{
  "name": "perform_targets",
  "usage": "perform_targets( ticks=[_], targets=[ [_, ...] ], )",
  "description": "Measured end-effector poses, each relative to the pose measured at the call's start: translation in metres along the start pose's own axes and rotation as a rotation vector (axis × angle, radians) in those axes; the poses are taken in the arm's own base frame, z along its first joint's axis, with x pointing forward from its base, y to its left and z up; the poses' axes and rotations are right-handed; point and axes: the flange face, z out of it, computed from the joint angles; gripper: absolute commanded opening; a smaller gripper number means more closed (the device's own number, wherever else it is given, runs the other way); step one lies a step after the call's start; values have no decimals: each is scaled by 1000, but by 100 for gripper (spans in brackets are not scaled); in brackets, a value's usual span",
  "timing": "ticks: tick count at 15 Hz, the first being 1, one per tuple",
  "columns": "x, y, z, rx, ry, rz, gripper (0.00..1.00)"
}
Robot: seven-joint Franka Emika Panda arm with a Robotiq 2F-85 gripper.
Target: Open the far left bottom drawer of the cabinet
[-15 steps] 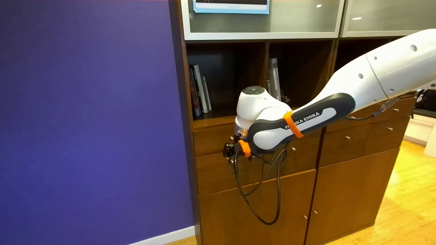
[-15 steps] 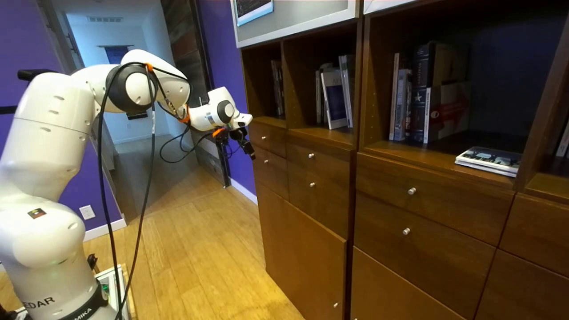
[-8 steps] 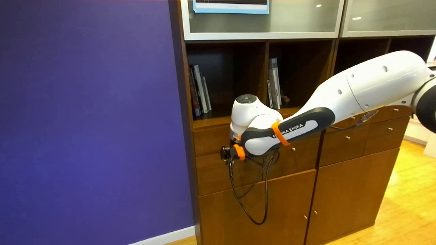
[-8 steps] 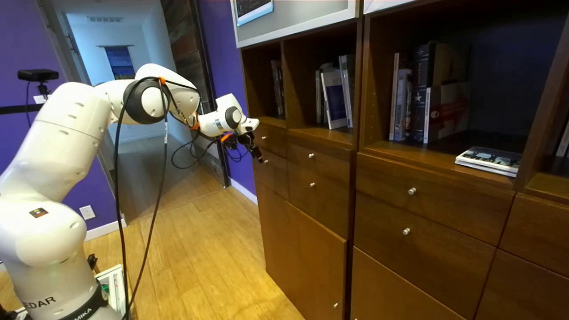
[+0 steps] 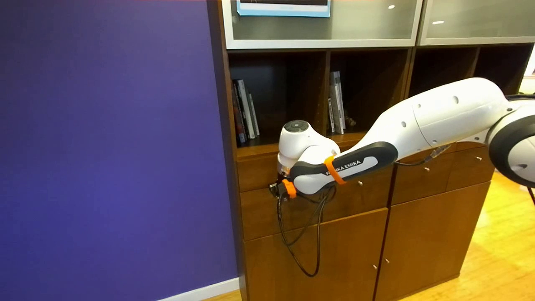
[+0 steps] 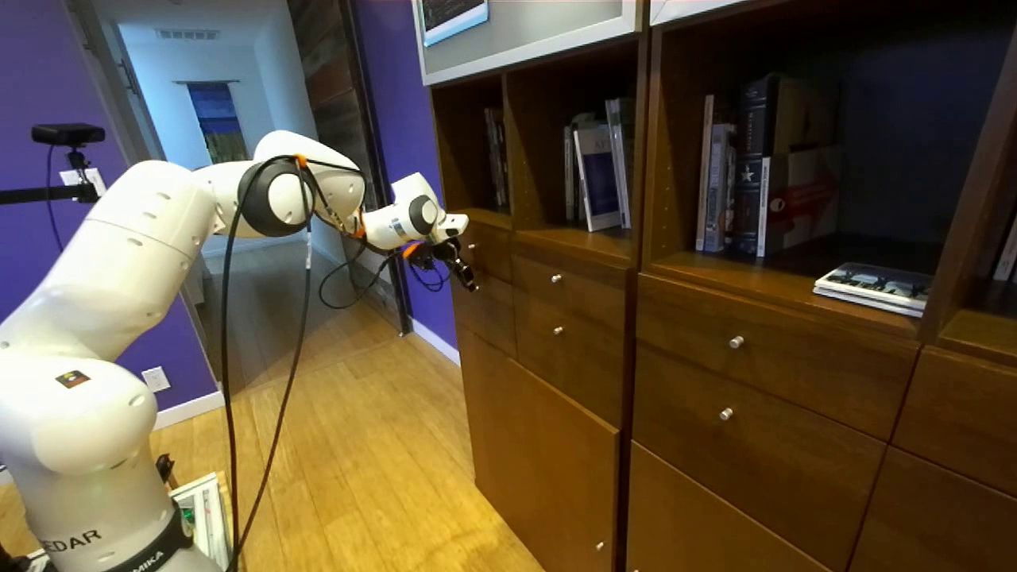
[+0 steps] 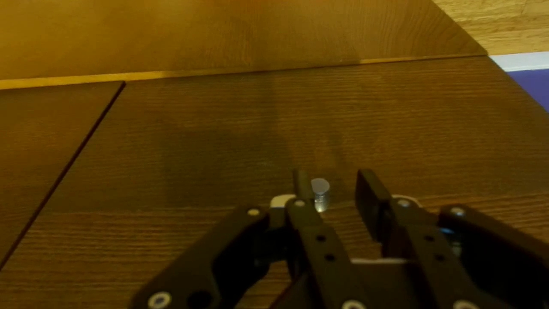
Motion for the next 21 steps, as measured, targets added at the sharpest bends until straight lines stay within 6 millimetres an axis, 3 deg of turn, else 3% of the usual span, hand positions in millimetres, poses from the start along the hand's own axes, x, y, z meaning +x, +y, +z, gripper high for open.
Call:
perform_targets(
  ticks=[3,4,6,7,9,10,11,12,13,15,17,21],
  targets=[
    [3,2,2,-17,1,-12,12],
    [4,2,2,-19,1,-19,33],
    [4,2,2,-22,-1,-34,29],
    [4,2,2,-23,-2,-40,42],
    [4,1,6,-24,-2,-57,45],
    [3,1,8,-26,-4,-64,43],
    [3,1,11,-27,-5,-71,28],
    [2,1,13,-28,-6,-74,19],
    [2,2,14,-29,-6,-76,18],
    [2,2,15,-28,-6,-79,4],
    [4,1,13,-26,-3,-79,0],
    [3,0,11,-28,-21,-73,4]
  ],
)
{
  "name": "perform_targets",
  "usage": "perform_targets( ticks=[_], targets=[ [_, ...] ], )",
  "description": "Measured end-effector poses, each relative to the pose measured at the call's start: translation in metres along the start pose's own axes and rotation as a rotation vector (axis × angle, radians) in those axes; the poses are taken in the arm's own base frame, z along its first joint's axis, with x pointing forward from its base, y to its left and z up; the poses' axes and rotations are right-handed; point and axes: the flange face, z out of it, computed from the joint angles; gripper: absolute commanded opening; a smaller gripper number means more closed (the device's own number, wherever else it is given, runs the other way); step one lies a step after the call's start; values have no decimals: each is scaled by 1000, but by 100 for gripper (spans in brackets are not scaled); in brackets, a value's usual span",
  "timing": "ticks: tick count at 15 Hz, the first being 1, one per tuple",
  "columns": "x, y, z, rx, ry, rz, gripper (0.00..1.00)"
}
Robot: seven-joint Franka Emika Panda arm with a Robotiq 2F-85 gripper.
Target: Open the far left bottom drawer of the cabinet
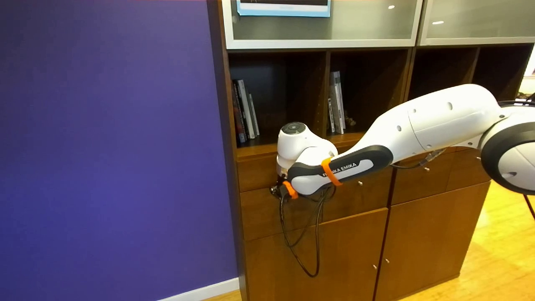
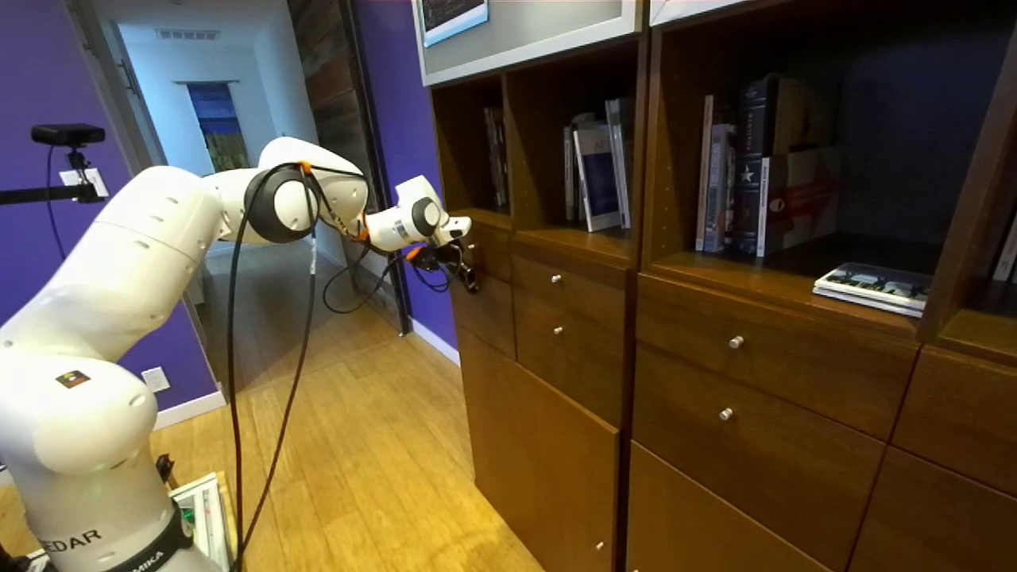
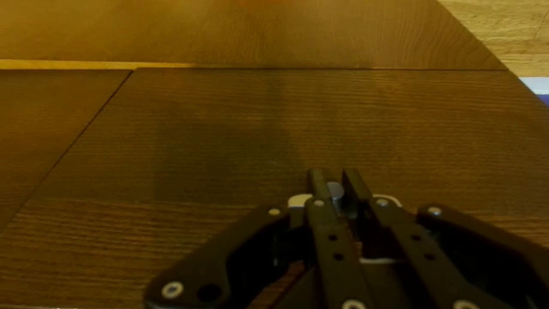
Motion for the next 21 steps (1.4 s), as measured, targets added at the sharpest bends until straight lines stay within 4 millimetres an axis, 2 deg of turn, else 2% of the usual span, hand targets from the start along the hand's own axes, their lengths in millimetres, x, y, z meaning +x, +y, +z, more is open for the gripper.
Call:
perform_targets(
  ticks=[3,5,12,13,18,21],
  targets=[
    [-8,-2,-9,-15,-72,-6,4],
    [-21,-2,-19,-23,-138,-17,4],
    [-94,3,-55,-17,-357,-19,4],
    [-102,3,-59,-13,-362,-26,33],
    [-137,7,-68,24,-466,10,67],
    [-140,5,-90,60,-498,38,88]
  ],
)
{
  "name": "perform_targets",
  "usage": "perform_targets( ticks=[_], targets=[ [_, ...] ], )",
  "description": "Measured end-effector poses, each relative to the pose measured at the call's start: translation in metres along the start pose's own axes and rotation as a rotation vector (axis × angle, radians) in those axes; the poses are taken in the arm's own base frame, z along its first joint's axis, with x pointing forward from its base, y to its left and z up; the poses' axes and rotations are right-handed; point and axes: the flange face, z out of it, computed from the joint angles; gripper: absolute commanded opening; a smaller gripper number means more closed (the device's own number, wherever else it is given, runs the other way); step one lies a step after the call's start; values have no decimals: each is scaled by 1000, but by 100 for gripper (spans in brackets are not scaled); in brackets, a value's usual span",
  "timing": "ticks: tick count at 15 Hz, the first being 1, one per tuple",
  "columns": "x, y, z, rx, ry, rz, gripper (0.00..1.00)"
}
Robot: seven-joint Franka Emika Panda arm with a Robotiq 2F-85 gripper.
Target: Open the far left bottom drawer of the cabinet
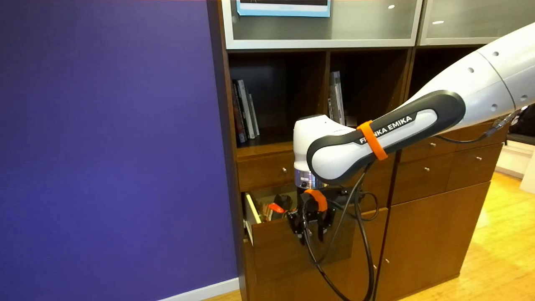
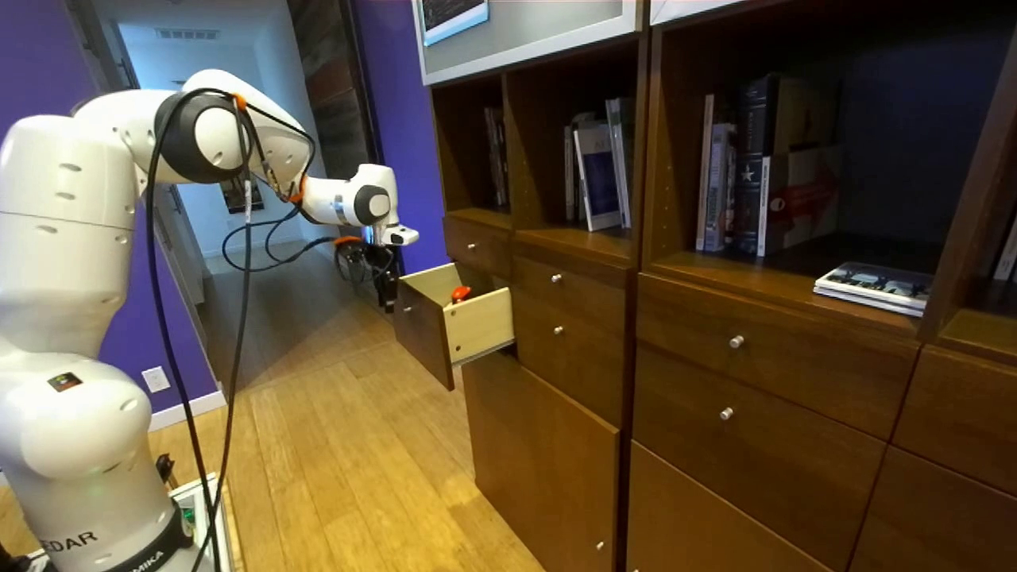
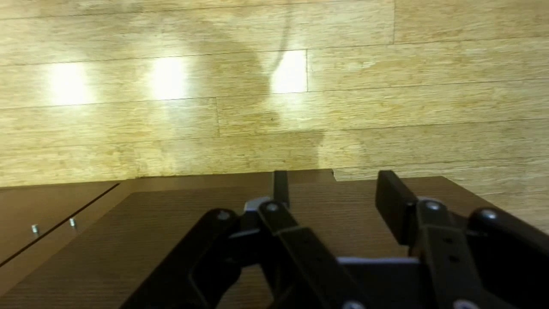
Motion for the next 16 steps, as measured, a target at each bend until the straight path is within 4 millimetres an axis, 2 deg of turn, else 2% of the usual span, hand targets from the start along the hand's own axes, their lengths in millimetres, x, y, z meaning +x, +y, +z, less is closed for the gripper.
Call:
perform_targets(
  ticks=[2,5,8,11,13,16],
  targets=[
    [-4,-1,-24,29,20,2,99],
    [-4,3,-65,50,90,6,100],
    [9,17,-88,30,181,15,100],
    [31,29,-85,11,276,35,100],
    [45,33,-70,3,316,44,100],
    [58,33,-37,-14,315,44,100]
  ],
)
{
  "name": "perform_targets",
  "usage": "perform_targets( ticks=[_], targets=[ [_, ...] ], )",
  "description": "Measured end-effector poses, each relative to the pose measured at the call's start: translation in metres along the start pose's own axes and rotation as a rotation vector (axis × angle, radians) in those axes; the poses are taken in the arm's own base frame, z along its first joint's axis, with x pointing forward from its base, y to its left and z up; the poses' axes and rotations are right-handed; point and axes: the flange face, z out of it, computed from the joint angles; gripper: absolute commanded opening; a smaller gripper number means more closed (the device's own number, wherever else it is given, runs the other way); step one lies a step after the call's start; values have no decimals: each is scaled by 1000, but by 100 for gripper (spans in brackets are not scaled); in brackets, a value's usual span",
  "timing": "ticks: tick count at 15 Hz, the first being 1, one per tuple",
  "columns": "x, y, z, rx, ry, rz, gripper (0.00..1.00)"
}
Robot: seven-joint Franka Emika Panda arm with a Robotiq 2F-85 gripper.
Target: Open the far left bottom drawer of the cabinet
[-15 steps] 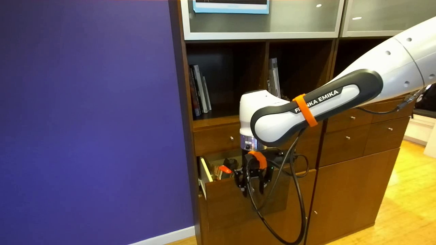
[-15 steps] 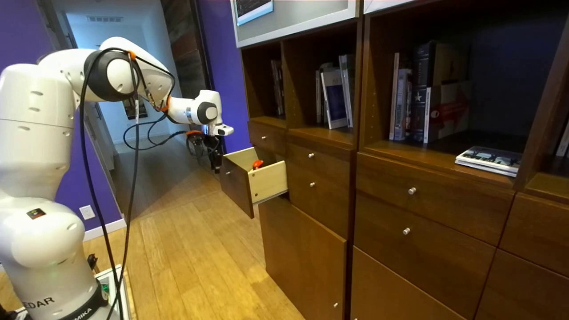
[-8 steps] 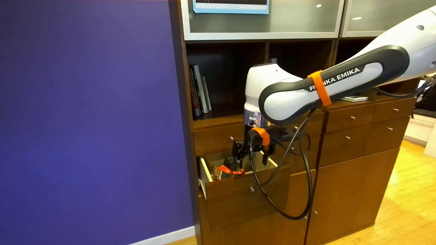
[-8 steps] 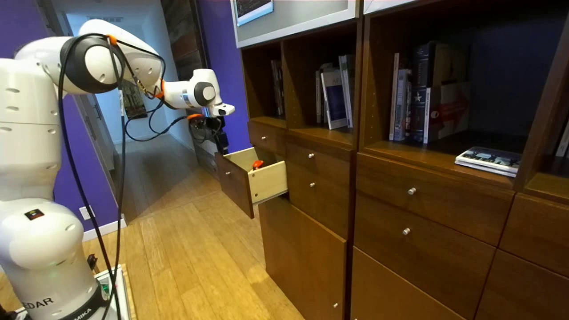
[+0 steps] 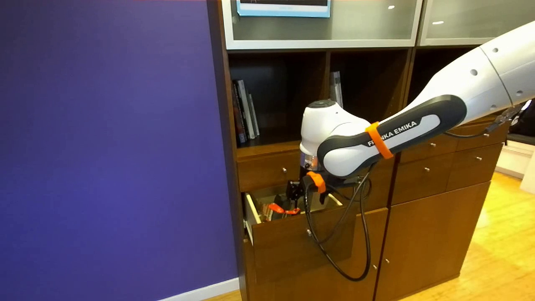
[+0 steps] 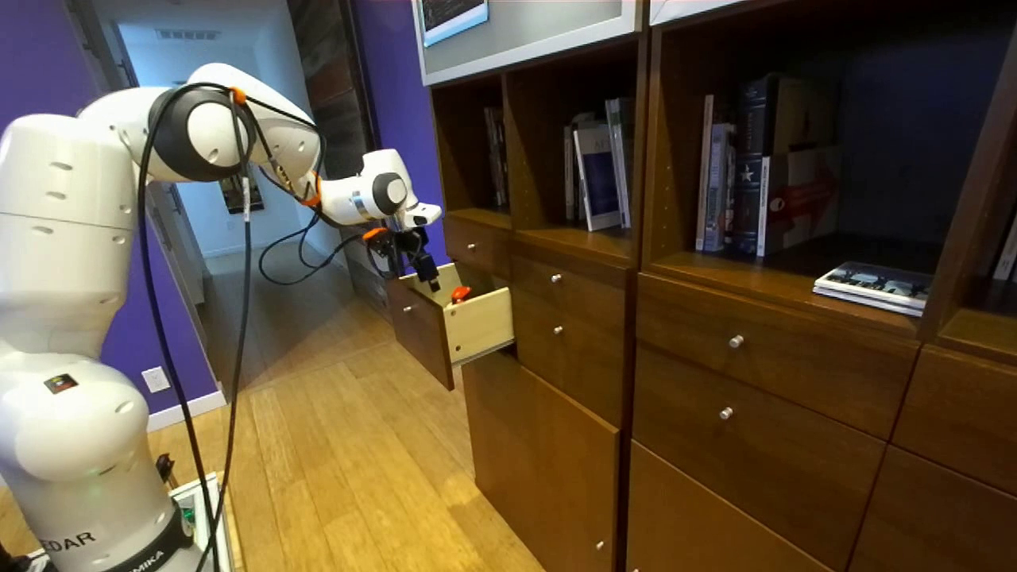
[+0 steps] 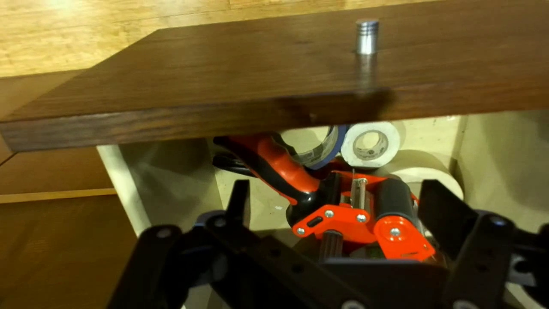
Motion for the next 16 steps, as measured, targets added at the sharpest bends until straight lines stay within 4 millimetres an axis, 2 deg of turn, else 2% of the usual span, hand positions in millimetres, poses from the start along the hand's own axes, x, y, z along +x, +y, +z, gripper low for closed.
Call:
perform_targets(
  ticks=[2,4,8,16],
  targets=[
    [-5,-4,17,-8,-33,-1,100],
    [-13,-9,24,-12,-86,4,100],
    [-18,-15,12,-2,-182,7,100],
    [-8,-10,-1,33,-237,-4,100]
  ],
)
